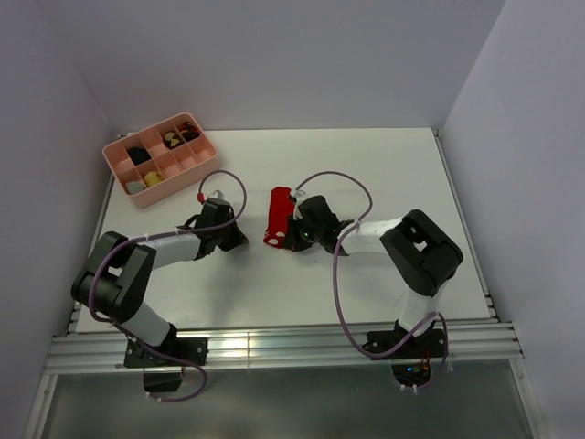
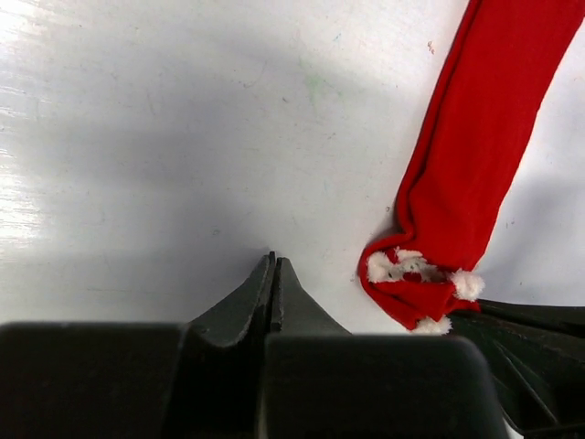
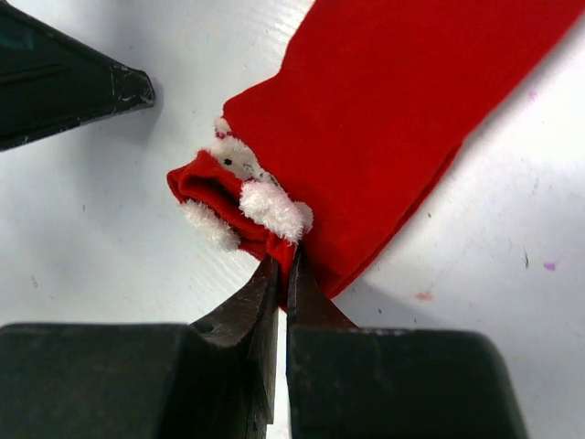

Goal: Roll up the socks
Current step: Roll the sock at the center of the board.

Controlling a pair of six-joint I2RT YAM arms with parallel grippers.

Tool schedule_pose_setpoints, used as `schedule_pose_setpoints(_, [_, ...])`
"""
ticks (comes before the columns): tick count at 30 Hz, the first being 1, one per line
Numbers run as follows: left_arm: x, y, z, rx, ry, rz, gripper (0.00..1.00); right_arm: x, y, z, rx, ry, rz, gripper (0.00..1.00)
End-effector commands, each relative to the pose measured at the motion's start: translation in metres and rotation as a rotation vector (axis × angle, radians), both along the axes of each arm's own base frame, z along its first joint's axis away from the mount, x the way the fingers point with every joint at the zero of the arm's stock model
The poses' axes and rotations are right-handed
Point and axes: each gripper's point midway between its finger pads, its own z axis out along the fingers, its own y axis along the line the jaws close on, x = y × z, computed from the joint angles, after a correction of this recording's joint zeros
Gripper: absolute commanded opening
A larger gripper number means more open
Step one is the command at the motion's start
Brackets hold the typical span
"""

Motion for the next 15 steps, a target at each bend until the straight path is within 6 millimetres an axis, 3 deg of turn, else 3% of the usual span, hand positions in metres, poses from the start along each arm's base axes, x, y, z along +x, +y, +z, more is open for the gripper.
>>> schedule_pose_setpoints(1, [0.011, -0.004, 0.015, -0.027, -0.057, 0.023, 0.04, 0.004, 0.000, -0.008, -0.043, 0.017, 0.021, 0.00])
schedule_pose_setpoints(10, [0.010, -0.022, 0.062, -0.167, -0.216, -0.010, 0.22, 0.003, 0.003, -0.017, -0.002, 0.107, 0.062, 0.00])
schedule_pose_setpoints(15, [-0.008, -0.040, 0.057, -0.197, -0.226, -0.051, 0.20, -0.002, 0.003, -0.031, 0.023, 0.224, 0.083, 0.00])
